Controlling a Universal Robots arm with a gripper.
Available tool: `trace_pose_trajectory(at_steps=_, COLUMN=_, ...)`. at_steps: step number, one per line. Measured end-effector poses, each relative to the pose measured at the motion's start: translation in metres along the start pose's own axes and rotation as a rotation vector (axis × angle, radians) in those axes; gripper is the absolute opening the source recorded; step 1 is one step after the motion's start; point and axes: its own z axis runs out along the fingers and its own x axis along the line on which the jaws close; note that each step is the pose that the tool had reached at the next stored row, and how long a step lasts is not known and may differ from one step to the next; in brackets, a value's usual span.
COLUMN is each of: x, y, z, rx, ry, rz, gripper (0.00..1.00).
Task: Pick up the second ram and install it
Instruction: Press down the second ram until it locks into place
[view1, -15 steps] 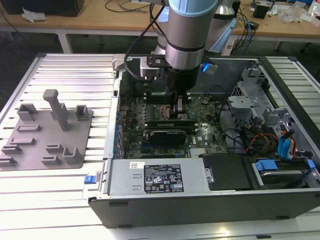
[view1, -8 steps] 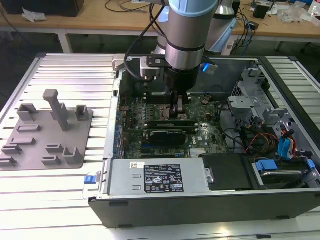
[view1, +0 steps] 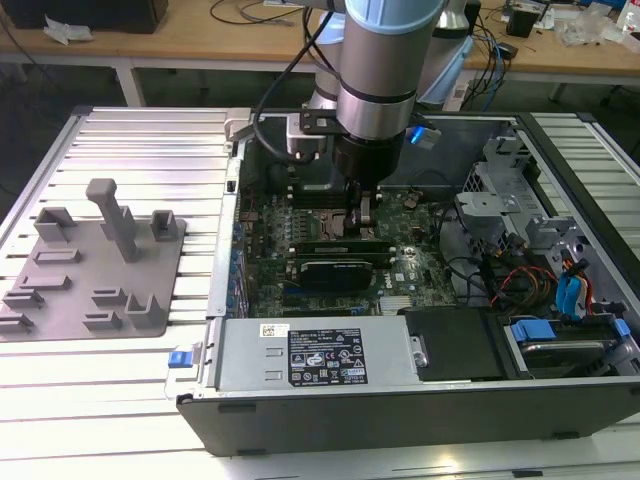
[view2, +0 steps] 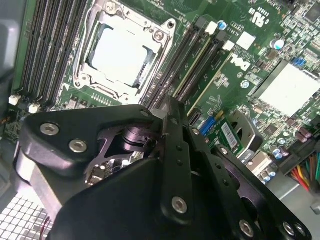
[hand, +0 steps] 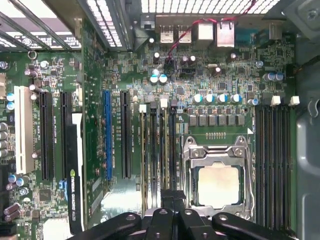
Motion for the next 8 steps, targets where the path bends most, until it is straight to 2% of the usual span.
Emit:
trace_pose_trajectory(at_steps=2, x=-0.0001, y=-0.0023, z=0.0000, rx=0.0000, ry=0.0000, rz=0.000, gripper=0.08)
trace_pose_trajectory(at_steps=4, x=-0.0002, y=-0.0104, z=0.0000, rx=0.0000, ry=0.0000, rz=0.000, gripper=0.08)
trace_pose_trajectory(at_steps=8, x=-0.0004, y=-0.0173, z=0.0002, rx=0.0000, ry=0.0000, rz=0.000, gripper=0.08)
